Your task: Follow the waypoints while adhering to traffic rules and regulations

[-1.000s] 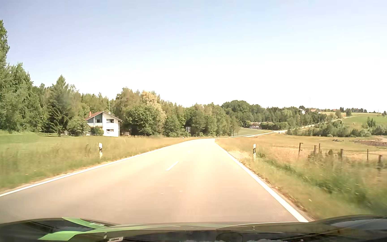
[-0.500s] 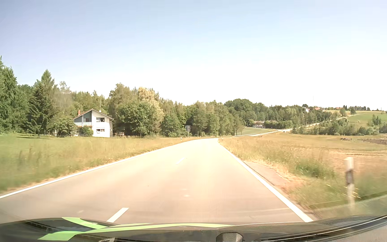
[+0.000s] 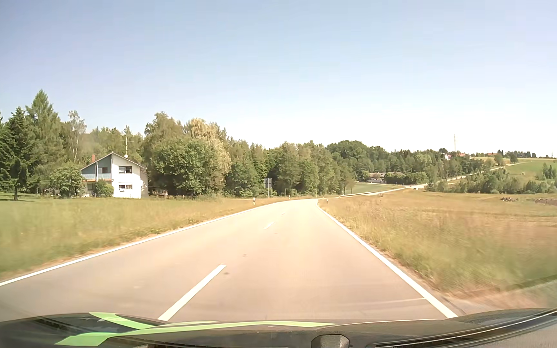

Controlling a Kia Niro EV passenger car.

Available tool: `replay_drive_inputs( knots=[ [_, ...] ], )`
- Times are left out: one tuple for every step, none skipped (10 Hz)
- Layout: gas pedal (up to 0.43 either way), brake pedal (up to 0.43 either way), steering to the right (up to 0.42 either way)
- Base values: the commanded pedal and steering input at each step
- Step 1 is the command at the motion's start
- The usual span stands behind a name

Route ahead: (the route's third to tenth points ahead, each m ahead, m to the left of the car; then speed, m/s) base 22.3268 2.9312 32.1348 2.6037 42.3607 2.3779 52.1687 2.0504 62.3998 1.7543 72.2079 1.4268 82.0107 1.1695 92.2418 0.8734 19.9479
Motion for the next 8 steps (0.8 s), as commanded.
replay_drive_inputs(
  knots=[
    [0.138, 0.000, -0.004],
    [0.150, 0.000, -0.001],
    [0.150, 0.000, 0.001],
    [0.138, 0.000, 0.001],
    [0.110, 0.000, 0.001],
    [0.079, 0.000, 0.001],
    [0.028, 0.000, 0.001],
    [0.000, 0.000, 0.000]
  ],
)
